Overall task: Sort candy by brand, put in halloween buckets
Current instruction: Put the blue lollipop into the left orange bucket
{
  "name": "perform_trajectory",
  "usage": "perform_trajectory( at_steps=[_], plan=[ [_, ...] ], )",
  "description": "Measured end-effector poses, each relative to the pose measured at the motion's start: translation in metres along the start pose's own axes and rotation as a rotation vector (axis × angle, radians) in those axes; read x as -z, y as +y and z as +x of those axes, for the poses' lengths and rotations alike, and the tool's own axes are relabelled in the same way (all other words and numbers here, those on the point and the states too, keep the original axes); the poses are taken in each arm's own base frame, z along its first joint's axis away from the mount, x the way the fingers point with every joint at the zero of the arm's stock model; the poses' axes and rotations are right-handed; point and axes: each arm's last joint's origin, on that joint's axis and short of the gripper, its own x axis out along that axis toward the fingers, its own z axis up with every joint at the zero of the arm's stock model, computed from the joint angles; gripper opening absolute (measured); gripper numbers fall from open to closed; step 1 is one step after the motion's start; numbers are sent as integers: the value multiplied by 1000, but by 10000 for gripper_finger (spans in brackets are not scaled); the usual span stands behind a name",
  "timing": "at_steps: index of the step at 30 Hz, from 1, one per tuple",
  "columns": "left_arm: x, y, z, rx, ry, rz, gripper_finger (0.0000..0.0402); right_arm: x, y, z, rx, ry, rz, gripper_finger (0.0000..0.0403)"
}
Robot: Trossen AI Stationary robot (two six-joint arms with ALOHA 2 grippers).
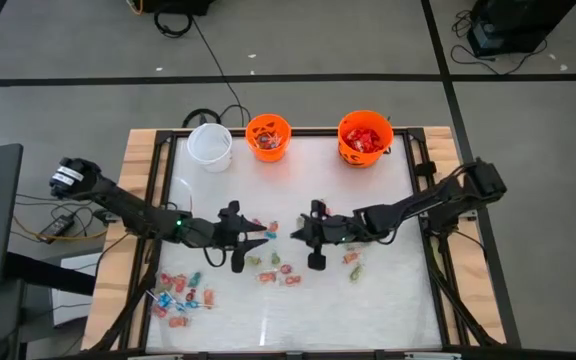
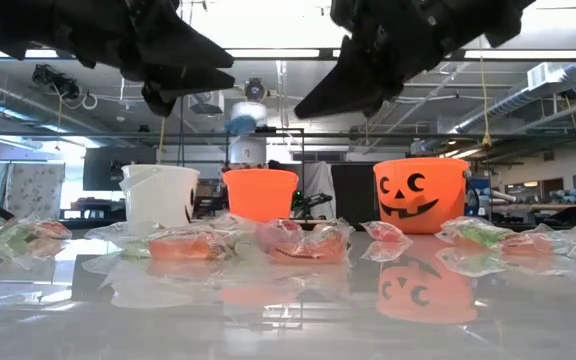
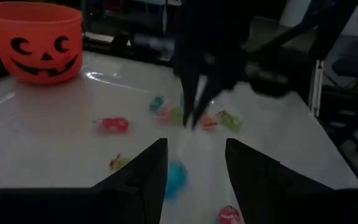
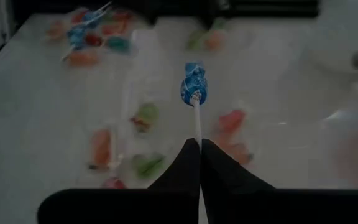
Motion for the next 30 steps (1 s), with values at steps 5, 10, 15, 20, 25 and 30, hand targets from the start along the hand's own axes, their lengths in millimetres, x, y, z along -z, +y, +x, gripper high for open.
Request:
perform_trajectory(
  at_steps=[5,10,15,20,25,30],
  plan=[
    [-1,-2,-4,-63,-27,16,168,-11,-17,-10,55,-23,0,9],
    [-3,-4,-4,-72,-52,34,168,-13,-37,-8,96,-11,18,9],
    [-3,-3,-4,-74,-47,37,168,-15,-58,-4,28,-11,115,9],
    [-3,-3,-4,-102,-55,66,168,-16,-62,-1,51,-35,115,9],
    [-4,-1,-4,-167,-74,66,168,-17,-82,4,167,-67,214,9],
    [-3,0,-4,-171,-67,50,168,-10,-102,11,267,-50,289,9]
  ],
)
